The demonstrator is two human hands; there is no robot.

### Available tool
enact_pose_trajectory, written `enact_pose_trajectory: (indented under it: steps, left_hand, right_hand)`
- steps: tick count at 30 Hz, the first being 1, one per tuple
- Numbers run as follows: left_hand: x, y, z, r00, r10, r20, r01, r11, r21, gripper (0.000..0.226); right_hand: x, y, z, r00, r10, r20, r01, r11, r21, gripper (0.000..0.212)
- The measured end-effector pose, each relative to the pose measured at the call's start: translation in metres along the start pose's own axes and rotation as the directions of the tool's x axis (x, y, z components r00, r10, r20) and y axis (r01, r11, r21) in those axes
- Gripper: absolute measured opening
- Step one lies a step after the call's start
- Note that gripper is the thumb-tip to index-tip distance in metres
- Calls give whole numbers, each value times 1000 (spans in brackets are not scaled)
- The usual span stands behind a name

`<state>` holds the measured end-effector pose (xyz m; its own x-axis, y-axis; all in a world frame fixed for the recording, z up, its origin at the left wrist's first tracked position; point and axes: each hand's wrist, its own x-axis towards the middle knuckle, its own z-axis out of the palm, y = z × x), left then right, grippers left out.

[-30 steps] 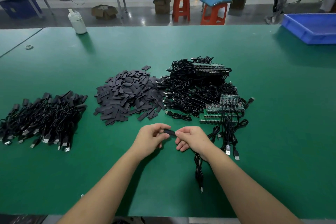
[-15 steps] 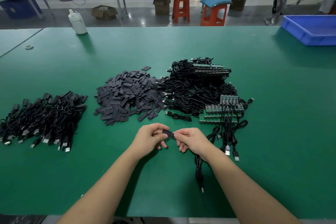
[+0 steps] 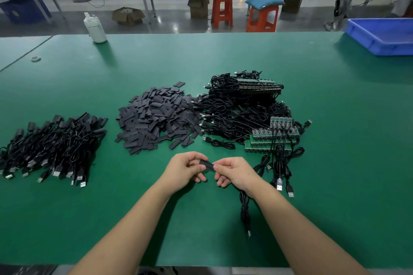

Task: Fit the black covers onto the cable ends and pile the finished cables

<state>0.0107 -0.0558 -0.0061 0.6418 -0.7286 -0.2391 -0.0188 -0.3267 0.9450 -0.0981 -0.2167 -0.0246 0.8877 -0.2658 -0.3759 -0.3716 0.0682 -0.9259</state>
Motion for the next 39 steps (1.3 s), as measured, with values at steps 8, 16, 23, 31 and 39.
enact_pose_trajectory:
  steps: [8,16,23,31,39]
  left_hand:
    - [2,2,0,1000,5,1,-5,999,39,18]
    - [-4,12,4,993,15,-120,-33,989,-147,37]
    - [-30,22,27,999,-39,3,39,961,-274,16]
    - [-41,26,-9,964,-4,-264,-24,994,-103,9]
    - [-40,26,-177,642,271,-717,331,745,578,15]
  right_hand:
    - [-1,-2,0,1000,9,6,-9,1000,-7,10]
    - [-1,-16,9,996,1,-94,15,984,177,18]
    - [7,-74,45,957,-89,-276,254,714,652,16]
    - [19,-86,67,946,-91,-310,266,762,590,9]
    - [-1,3,24,907,-326,-266,0,631,-776,46]
